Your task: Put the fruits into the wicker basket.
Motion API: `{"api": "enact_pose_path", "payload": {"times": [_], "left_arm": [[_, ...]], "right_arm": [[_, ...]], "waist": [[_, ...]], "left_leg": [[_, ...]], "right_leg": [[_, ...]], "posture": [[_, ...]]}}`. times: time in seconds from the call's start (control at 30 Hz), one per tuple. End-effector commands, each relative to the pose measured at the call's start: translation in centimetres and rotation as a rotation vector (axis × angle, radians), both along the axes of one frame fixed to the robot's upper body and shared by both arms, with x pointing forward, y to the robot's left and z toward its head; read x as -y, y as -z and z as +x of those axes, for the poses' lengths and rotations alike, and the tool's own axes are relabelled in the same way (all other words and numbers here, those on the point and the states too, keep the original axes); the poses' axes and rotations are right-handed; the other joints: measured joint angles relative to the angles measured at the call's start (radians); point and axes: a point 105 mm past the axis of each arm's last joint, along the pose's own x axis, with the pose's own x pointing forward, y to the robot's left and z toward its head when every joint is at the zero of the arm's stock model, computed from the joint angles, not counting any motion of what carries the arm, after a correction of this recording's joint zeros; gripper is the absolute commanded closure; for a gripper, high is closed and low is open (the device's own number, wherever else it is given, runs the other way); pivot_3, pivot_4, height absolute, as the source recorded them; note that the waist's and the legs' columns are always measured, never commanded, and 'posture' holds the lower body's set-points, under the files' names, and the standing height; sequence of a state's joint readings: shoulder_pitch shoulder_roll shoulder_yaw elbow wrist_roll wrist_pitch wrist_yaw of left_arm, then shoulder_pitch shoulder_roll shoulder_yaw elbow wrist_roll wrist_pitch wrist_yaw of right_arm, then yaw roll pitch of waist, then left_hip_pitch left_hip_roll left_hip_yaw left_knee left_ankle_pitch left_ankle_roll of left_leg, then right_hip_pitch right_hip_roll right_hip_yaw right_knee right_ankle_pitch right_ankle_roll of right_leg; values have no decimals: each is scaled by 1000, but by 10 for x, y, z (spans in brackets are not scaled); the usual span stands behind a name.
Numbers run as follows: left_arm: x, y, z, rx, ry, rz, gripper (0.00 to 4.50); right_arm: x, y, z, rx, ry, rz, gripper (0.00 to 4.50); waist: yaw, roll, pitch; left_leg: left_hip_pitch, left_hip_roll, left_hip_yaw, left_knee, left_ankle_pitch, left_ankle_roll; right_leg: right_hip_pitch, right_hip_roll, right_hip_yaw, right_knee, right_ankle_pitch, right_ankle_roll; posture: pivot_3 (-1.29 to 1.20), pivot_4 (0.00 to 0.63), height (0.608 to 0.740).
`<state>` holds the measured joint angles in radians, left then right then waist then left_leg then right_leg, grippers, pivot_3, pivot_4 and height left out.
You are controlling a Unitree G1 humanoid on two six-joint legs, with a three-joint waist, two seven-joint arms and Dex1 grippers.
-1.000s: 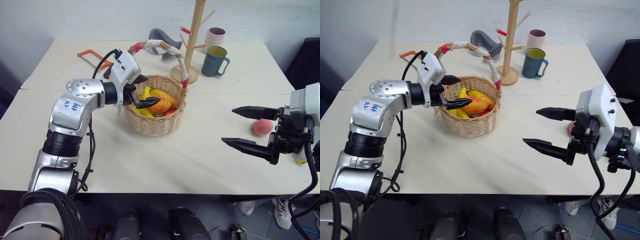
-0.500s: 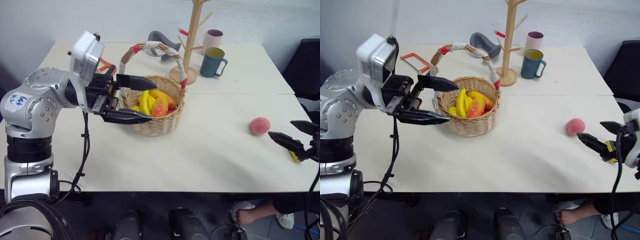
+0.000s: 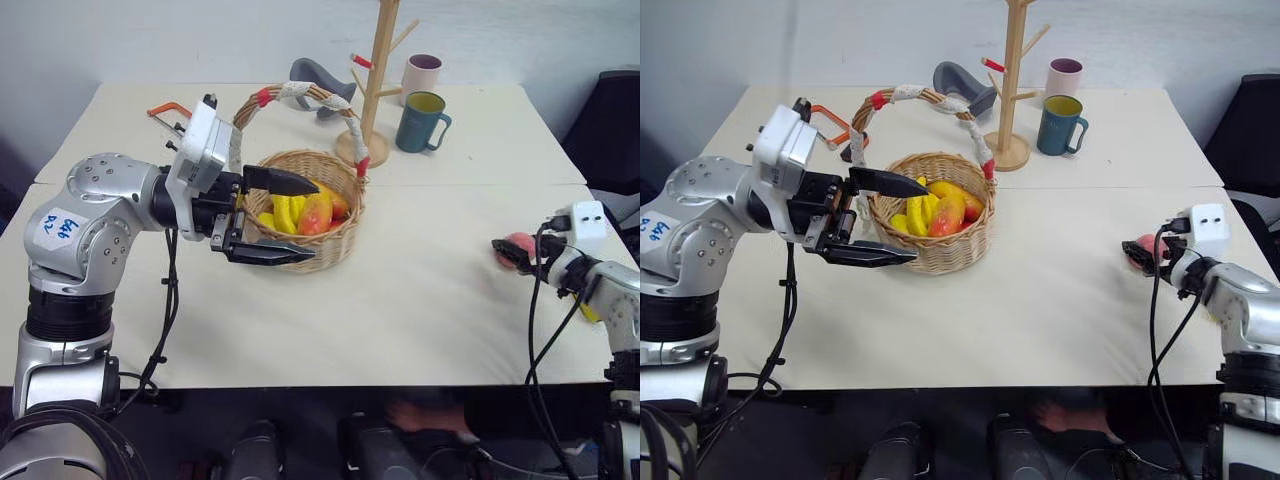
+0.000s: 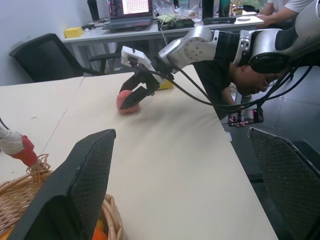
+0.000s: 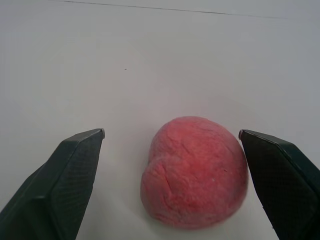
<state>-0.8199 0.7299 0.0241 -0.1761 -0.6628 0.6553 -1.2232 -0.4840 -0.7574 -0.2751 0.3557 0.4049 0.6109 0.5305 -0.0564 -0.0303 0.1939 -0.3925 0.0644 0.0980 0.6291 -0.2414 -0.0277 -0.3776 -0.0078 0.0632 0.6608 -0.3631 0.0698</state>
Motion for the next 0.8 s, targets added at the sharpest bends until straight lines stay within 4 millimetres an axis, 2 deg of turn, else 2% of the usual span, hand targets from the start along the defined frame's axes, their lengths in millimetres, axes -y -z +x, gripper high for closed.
{"api": "enact_pose_path", "payload": {"times": [0.03,0.07,0.13,0.2,0.23,0.3,0.43,0.53,0.6,0.67,0.73,0.8], "left_arm": [[-4,-10,-1,63,-24,-12,0],[-5,-10,-1,67,-29,-14,0],[-7,-11,1,67,-48,-18,0],[-15,-11,6,59,-95,-24,0],[-20,-10,9,50,-126,-30,0],[-30,-9,12,32,-177,-41,0],[-58,-3,13,-17,-279,-39,0],[-82,6,15,-42,-369,-17,0],[-92,7,16,-48,-411,-18,0],[-94,7,16,-47,-422,-21,0],[-91,7,15,-40,-416,-19,0],[-88,7,15,-33,-411,-17,0]], "right_arm": [[9,4,8,-24,62,-31,427],[10,5,9,-27,67,-27,582],[8,2,9,-10,42,-31,1218],[-4,-12,5,40,-42,-23,1892],[-14,-21,1,73,-110,-29,2072],[-44,-38,-13,118,-284,-27,2112],[-123,-69,-49,164,-653,40,2112],[-184,-86,-59,204,-824,56,2112],[-219,-97,-57,247,-889,56,2112],[-243,-108,-47,280,-895,66,2112],[-263,-119,-31,307,-865,80,2112],[-274,-124,-18,317,-839,88,2112]], "waist": [[-1,0,0],[-1,0,0],[0,0,0],[0,0,0],[0,0,0],[-4,1,0],[-14,2,1],[-29,2,1],[-33,1,1],[-30,0,1],[-25,0,1],[-18,-1,0]], "left_leg": [[0,0,0,0,0,0],[0,0,0,0,0,0],[0,0,0,0,0,0],[0,0,0,0,0,0],[0,0,0,0,0,0],[1,1,0,-1,0,0],[1,2,0,-1,-1,-2],[1,3,-1,-1,-1,-2],[2,3,-1,-1,-1,-1],[1,2,-2,-2,-2,1],[0,2,-3,-2,-3,2],[-9,1,-3,1,-2,1]], "right_leg": [[0,0,0,0,0,0],[0,0,0,0,0,0],[0,0,0,0,0,0],[0,0,0,0,0,0],[0,0,0,0,0,0],[0,0,0,0,0,0],[-1,2,0,1,0,0],[0,1,-1,2,0,0],[0,1,-1,3,0,-1],[-1,0,-3,3,1,-2],[-2,-1,-3,3,0,-3],[-11,-3,-4,5,0,-3]], "posture": [[0,150,740],[0,150,740],[0,150,740],[0,150,740],[0,150,740],[0,150,740],[0,150,740],[0,150,740],[0,150,740],[0,150,740],[0,150,740],[0,150,740]]}}
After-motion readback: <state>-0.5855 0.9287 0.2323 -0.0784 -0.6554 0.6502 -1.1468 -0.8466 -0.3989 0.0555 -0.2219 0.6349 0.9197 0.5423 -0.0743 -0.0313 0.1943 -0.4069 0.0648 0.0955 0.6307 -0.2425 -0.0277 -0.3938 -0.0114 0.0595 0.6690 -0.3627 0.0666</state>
